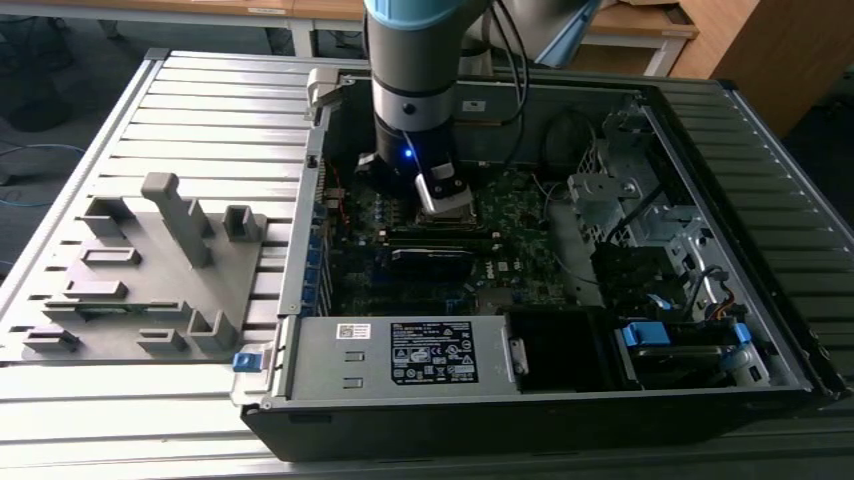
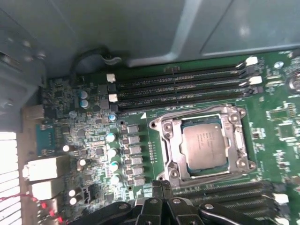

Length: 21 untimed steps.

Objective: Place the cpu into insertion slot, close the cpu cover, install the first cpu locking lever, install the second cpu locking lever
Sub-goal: 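Install the second cpu locking lever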

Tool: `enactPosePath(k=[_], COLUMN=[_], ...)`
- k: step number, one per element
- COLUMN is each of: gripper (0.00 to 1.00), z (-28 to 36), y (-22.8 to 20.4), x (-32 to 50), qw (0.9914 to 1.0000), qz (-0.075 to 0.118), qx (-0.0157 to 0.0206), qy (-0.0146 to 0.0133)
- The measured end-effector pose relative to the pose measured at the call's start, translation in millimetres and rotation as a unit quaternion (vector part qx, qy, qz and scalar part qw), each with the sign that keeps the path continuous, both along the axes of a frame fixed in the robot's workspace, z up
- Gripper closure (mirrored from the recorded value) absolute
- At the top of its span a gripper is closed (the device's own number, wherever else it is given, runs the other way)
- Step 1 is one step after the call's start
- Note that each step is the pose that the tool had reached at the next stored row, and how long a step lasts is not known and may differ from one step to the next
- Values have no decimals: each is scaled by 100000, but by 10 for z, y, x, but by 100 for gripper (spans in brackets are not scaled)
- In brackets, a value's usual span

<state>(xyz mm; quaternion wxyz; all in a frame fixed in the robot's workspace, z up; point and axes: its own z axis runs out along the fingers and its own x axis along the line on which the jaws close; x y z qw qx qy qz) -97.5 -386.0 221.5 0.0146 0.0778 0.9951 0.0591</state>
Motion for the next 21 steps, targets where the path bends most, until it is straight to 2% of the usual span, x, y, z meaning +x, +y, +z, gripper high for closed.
enactPosePath(k=[2,4,10,21], gripper=[89,89,89,89], z=[54,80,84,83], y=[0,0,0,7], x=[0,0,19,438], qw=[100000,100000,100000,99999], qz=[-8,-11,0,-5], qx=[-9,-8,-15,-17], qy=[6,6,17,361])
